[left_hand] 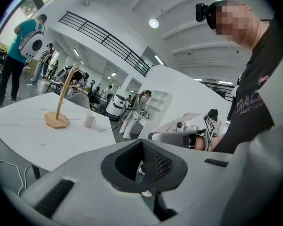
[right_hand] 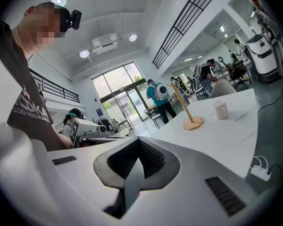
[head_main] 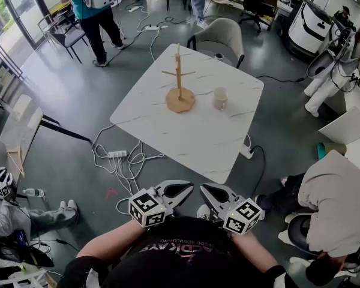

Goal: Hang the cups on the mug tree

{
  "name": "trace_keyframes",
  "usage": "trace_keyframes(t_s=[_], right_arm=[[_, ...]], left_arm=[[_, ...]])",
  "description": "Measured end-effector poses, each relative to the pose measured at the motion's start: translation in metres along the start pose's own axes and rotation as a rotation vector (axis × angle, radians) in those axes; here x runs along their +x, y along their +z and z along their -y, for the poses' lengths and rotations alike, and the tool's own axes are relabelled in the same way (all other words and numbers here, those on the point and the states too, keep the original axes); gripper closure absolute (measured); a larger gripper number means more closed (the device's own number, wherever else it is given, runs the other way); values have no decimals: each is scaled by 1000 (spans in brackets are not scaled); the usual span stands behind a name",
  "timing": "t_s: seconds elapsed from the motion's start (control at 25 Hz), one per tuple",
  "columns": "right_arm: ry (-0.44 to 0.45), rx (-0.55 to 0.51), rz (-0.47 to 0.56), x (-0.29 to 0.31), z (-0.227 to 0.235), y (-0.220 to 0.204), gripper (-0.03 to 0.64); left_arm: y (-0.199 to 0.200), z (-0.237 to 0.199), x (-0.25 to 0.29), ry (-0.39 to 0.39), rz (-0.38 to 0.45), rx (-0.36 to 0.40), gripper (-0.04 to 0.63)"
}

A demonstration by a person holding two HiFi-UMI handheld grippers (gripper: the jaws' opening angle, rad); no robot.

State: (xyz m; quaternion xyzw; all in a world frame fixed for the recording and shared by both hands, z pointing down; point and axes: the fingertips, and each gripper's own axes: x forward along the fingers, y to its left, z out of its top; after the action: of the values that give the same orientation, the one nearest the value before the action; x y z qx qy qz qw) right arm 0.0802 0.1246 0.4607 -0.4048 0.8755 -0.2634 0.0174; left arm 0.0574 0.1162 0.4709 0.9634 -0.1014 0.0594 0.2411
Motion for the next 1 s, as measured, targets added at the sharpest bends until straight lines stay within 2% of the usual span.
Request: trace_keyframes(t_s=[0.72, 1.0], right_arm=[[17, 14, 28, 1, -4, 3, 607], [-3, 12, 27, 3, -3, 3, 607]], left_arm=[[-2, -1, -5, 4, 5, -11, 598], [-3, -3, -8, -1, 3, -14, 598]])
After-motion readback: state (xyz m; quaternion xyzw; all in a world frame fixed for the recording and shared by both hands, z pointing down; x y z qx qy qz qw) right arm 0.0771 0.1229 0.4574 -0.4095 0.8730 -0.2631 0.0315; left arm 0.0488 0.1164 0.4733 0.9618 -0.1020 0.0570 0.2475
